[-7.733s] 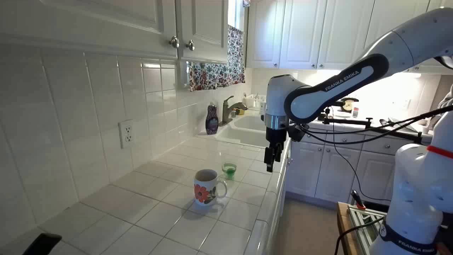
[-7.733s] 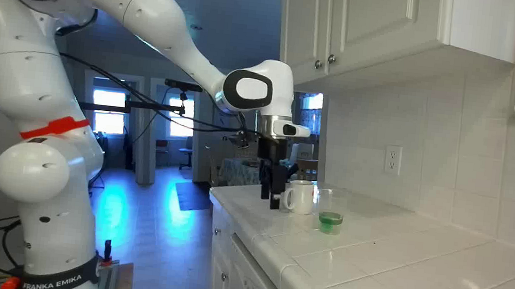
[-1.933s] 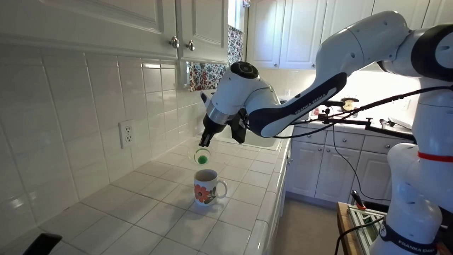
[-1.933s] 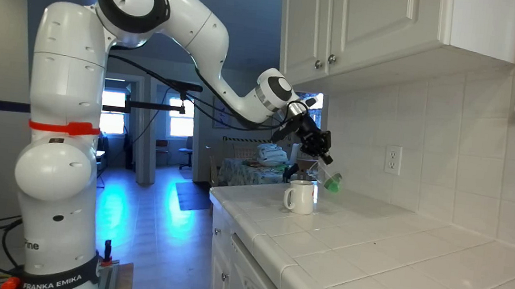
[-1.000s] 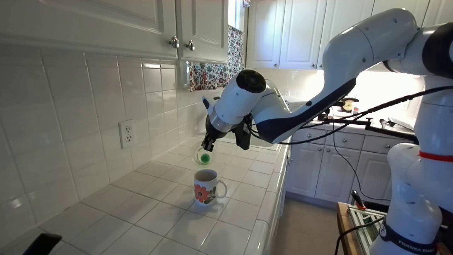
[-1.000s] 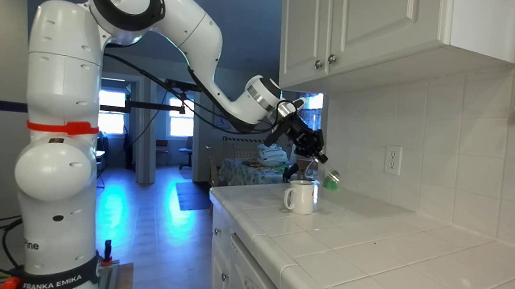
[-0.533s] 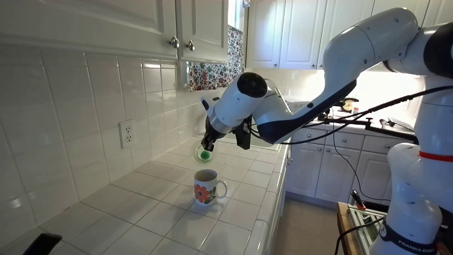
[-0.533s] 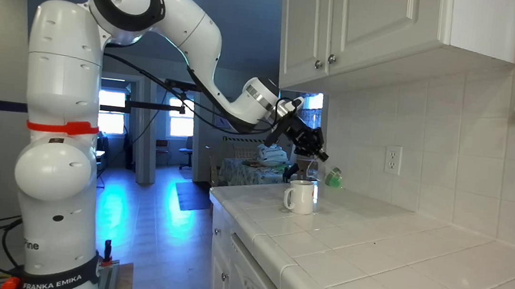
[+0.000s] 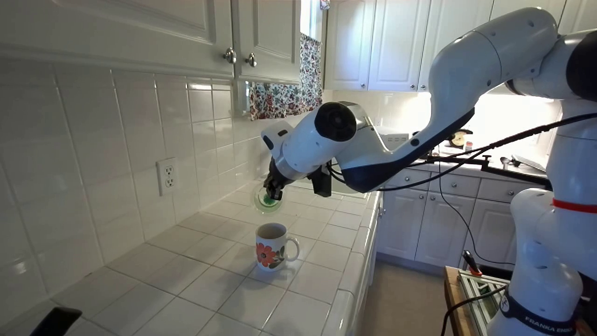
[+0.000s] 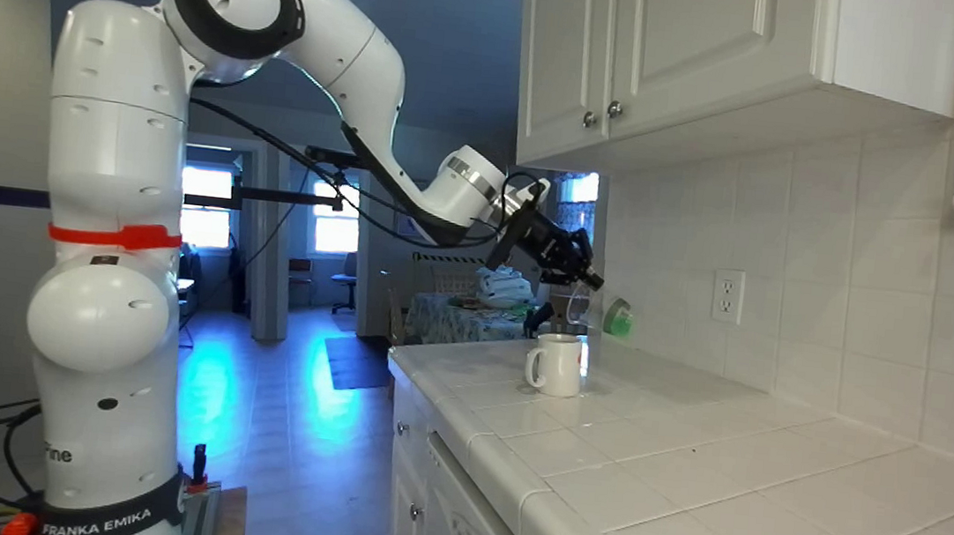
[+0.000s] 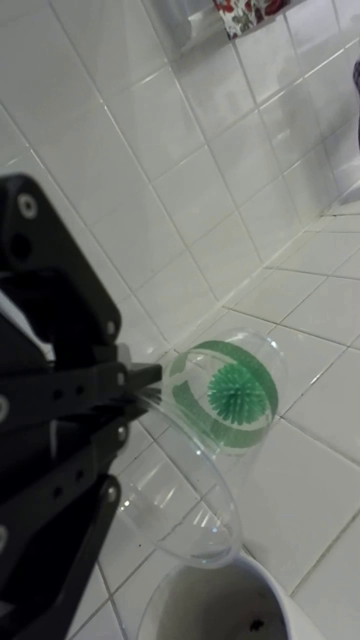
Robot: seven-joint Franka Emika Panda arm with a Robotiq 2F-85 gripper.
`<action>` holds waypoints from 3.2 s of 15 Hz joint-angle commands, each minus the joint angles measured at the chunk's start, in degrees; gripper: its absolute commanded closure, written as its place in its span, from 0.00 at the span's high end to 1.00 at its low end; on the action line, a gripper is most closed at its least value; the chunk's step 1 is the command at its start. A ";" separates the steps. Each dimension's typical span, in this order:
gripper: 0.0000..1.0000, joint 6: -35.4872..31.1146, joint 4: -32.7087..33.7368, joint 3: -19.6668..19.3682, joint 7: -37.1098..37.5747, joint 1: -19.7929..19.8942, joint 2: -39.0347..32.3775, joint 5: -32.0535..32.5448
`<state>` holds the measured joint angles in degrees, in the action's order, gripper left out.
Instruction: Pour out the content from the right cup to the left cup
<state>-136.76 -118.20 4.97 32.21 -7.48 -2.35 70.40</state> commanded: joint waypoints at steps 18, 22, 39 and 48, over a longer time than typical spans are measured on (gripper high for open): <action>0.02 9.42 -1.91 3.21 0.62 -0.30 4.56 5.41; 0.02 11.26 -1.51 3.28 0.18 -0.39 3.75 6.77; 0.02 15.11 -0.44 4.55 -1.60 -1.47 0.36 10.72; 0.02 16.20 0.32 5.11 -2.42 -2.23 -1.09 12.46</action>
<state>-122.52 -119.27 9.95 31.28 -9.08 -2.16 81.05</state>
